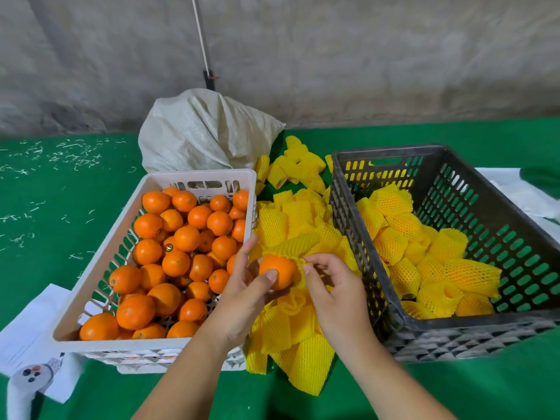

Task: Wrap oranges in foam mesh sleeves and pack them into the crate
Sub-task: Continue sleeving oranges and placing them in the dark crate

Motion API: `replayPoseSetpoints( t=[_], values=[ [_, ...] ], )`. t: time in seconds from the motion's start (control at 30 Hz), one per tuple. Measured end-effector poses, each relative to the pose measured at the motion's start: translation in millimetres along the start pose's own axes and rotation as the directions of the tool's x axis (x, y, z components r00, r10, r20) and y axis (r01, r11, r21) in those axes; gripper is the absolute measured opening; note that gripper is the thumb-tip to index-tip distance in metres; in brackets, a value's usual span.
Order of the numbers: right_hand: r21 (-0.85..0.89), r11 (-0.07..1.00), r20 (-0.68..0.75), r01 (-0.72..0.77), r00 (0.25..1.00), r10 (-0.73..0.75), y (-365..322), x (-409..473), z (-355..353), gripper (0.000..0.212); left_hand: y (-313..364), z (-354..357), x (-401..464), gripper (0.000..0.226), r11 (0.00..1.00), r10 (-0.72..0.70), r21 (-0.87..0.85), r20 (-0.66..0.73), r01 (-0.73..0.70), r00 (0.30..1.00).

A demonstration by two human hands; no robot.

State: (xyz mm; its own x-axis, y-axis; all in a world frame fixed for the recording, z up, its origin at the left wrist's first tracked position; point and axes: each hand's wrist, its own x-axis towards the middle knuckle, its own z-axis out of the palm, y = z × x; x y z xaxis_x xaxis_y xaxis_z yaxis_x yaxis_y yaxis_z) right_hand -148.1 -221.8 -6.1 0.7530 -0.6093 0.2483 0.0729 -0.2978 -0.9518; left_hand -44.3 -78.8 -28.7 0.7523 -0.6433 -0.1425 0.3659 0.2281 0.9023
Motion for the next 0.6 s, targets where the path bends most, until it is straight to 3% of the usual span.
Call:
replayPoseSetpoints(
  t=[0.1, 0.23, 0.33, 0.5, 0.6],
  values=[
    [-0.091, 0.992, 0.042, 0.089, 0.995, -0.086, -7, -5, -1, 0.009, 0, 4, -1, 0.061, 0.977, 0.025, 0.209, 0.042, -0.033, 0.999],
    [-0.163, 0.953, 0.134, 0.254, 0.963, -0.233, -12, -7, 4, 0.016, -2, 10, -2, 0.039, 0.991, 0.089, 0.107, -0.045, -0.084, 0.995],
    [-0.204, 0.927, 0.167, 0.314, 0.945, -0.283, -12, -8, 12, 0.021, -6, 11, -2, 0.031, 0.987, 0.103, 0.137, -0.109, -0.088, 0.989],
    [-0.268, 0.912, 0.153, 0.309, 0.949, -0.276, -8, -5, 14, 0.030, 3, 7, -10, 0.056, 0.984, -0.006, 0.178, 0.103, -0.013, 0.995],
    [-0.257, 0.897, 0.212, 0.359, 0.927, -0.310, -8, 2, 5, 0.033, -1, 8, -10, 0.062, 0.947, 0.047, 0.310, 0.122, -0.083, 0.991]
  ],
)
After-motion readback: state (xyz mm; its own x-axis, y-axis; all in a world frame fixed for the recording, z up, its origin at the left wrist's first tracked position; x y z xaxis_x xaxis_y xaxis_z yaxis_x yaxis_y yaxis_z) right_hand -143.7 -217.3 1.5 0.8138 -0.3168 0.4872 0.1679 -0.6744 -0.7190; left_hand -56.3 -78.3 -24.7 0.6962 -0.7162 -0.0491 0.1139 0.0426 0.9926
